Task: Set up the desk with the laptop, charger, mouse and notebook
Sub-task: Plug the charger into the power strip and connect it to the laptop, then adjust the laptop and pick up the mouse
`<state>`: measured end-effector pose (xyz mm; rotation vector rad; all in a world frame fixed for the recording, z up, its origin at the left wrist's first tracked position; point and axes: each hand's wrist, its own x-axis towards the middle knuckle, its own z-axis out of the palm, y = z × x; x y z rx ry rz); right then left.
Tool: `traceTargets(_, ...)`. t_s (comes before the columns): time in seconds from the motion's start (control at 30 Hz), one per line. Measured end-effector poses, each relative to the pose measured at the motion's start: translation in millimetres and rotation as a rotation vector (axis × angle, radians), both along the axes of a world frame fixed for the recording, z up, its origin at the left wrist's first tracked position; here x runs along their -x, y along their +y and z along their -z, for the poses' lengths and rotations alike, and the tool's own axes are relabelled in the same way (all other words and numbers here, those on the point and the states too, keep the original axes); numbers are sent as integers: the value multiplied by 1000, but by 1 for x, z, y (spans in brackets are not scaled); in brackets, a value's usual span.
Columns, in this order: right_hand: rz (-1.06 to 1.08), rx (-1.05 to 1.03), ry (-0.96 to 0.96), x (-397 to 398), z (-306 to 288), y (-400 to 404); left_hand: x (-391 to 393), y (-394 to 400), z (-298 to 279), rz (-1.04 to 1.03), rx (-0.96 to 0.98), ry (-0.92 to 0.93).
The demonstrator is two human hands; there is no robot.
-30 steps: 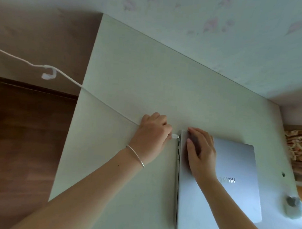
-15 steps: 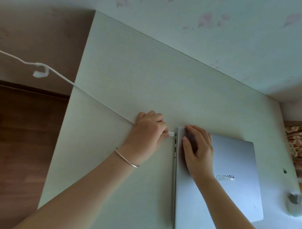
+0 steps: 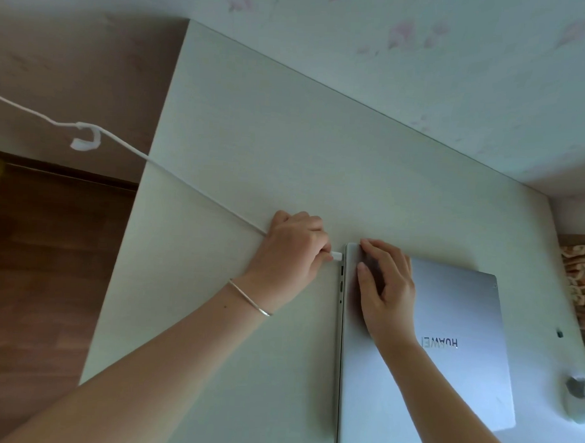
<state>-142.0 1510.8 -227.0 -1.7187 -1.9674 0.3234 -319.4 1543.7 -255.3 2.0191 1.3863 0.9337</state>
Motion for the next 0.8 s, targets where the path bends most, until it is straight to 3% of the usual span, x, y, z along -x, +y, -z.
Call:
traceTargets(0.57,3,8,2,0,2,1,-3,-2,-2,-45,-97,130)
traceTargets(0.8,-30,77,-133,-8,-5,-5,-7,-9,-29,-38,-31,274)
